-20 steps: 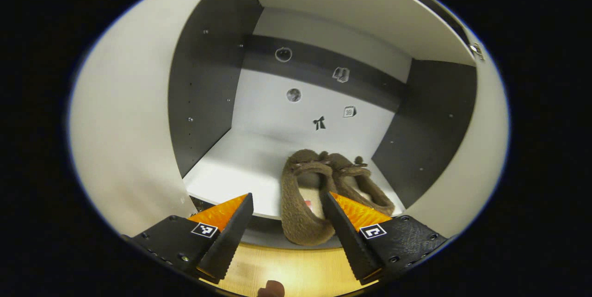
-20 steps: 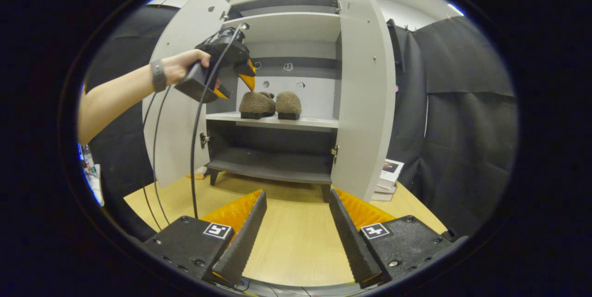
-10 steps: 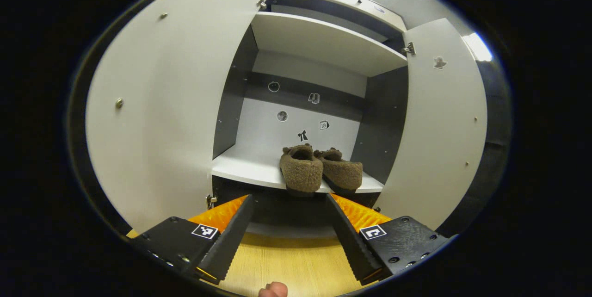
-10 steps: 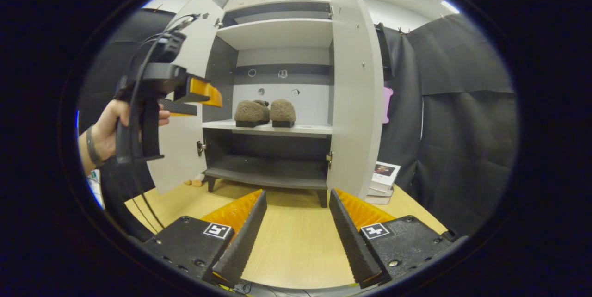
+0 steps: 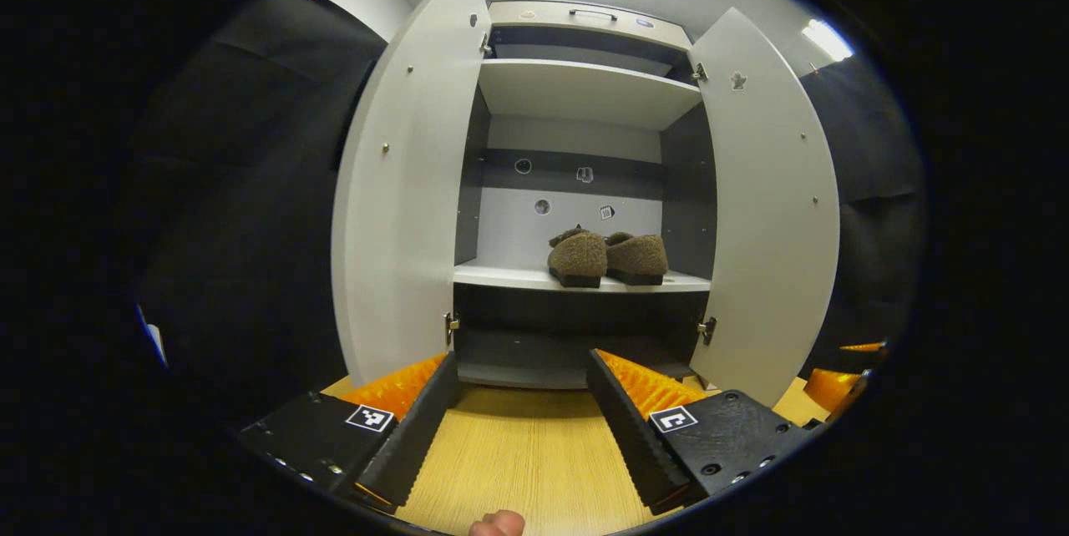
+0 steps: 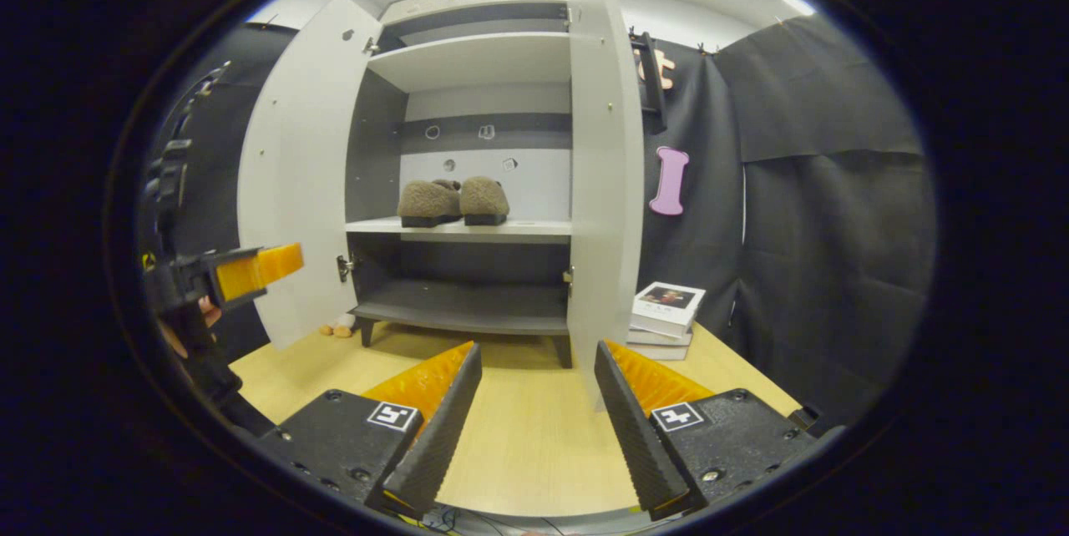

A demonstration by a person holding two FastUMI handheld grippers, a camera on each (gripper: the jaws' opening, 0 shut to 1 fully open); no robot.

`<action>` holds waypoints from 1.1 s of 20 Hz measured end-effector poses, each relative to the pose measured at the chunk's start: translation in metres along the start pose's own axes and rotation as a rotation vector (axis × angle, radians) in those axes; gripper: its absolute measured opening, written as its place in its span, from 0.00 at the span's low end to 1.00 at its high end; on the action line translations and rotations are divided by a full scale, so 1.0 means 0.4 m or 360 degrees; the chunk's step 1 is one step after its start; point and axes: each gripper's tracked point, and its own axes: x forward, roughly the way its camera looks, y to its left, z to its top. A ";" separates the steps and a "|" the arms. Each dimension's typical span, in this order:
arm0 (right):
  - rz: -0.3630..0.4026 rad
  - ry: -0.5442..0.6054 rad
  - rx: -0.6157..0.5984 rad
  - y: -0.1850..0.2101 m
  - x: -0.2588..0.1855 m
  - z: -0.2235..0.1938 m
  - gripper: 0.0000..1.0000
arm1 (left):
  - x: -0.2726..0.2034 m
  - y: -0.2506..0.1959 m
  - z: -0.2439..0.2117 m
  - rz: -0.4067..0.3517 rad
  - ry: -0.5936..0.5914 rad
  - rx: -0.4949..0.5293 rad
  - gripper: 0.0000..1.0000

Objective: Grab one shoe with the right hand and put it into the shoe cabinet, grab the other shoe with the left hand and put it into the shoe cabinet; then close the right door with the right hand and the left door with the left hand.

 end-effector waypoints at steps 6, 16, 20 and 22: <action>-0.0093 -0.0228 0.0138 -0.118 -0.048 0.227 0.87 | -0.076 -0.002 0.015 0.0027 -0.0025 -0.0001 0.95; -0.0369 -0.0444 0.0134 -0.502 0.029 0.584 0.95 | -0.094 -0.016 0.000 -0.0009 -0.0031 0.0024 0.95; -0.0215 -0.0280 0.0183 -0.495 0.179 0.595 0.98 | -0.107 -0.011 0.003 -0.0002 -0.0028 0.0039 0.95; -0.0167 -0.0263 0.0142 -0.468 0.225 0.611 0.98 | -0.109 0.011 -0.001 0.0031 -0.0008 0.0045 0.95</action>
